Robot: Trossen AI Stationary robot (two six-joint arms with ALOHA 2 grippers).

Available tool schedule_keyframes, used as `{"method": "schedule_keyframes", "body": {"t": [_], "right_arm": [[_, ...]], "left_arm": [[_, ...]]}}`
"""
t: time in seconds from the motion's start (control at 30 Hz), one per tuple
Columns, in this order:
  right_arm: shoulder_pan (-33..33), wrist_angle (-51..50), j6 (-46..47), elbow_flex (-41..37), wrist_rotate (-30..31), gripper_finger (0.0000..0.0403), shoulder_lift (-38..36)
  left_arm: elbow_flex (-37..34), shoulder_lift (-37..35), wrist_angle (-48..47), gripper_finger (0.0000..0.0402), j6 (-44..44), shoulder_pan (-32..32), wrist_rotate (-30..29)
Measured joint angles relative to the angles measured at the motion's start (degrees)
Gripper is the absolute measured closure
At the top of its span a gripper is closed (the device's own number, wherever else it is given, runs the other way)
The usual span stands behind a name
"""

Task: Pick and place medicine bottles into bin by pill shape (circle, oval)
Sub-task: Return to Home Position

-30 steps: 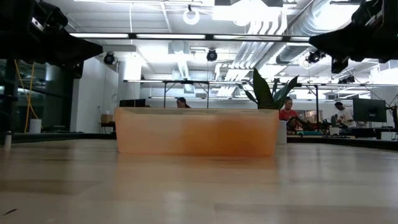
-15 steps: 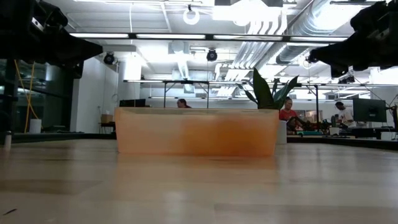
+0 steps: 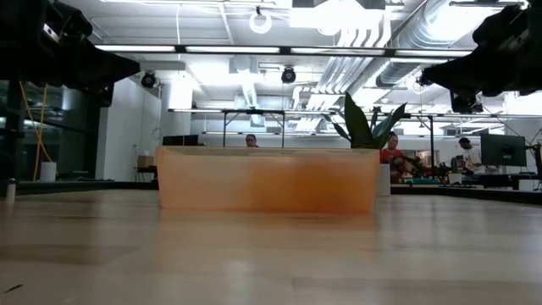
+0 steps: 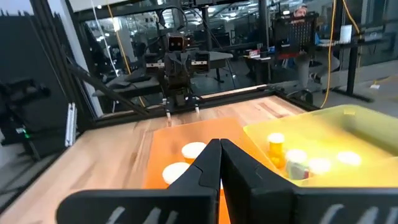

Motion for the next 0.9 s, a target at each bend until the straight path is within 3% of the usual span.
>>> {"method": "schedule_keyframes", "body": {"t": [0.2,0.9], "right_arm": [[0.00,0.00,4.14,0.00,0.02,0.0402,0.00],[0.00,0.00,3.80,0.00,0.08,0.0402,0.00]], "left_arm": [[0.00,0.00,0.00,0.0398,0.00,0.02,0.00],[0.00,0.00,0.00,0.0398,0.00,0.02,-0.02]]}}
